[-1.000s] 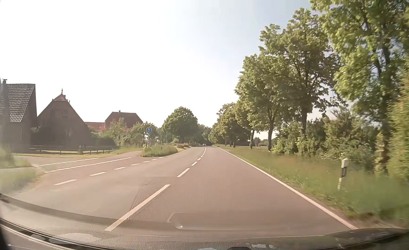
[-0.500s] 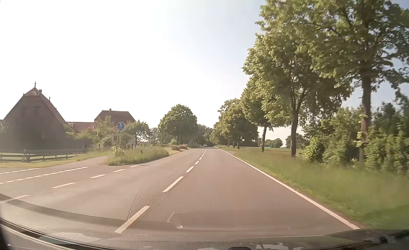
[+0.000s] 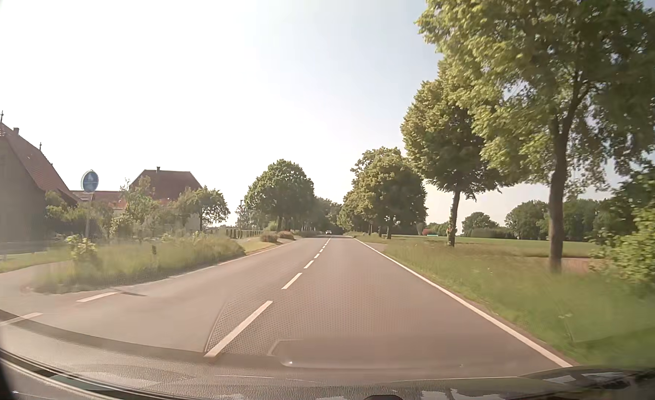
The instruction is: Follow the waypoints while adhering to traffic rules and regulations
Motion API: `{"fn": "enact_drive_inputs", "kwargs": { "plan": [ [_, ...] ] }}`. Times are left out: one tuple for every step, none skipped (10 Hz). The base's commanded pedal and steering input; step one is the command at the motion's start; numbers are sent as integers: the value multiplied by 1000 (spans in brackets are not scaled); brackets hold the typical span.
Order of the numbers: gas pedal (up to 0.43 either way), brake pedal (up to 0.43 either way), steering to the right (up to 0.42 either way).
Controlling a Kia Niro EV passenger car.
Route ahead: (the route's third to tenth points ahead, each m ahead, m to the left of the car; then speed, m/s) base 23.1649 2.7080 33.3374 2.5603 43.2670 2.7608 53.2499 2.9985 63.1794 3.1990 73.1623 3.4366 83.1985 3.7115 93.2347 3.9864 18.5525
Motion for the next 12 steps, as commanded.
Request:
{"fn": "enact_drive_inputs", "kwargs": {
  "plan": [
    [189,0,-2],
    [189,0,-2],
    [189,0,-2],
    [189,0,-2],
    [189,0,-2],
    [189,0,-2],
    [189,0,-2],
    [189,0,-2],
    [189,0,-3],
    [197,0,-3],
    [209,0,-3],
    [209,0,-2]
  ]
}}
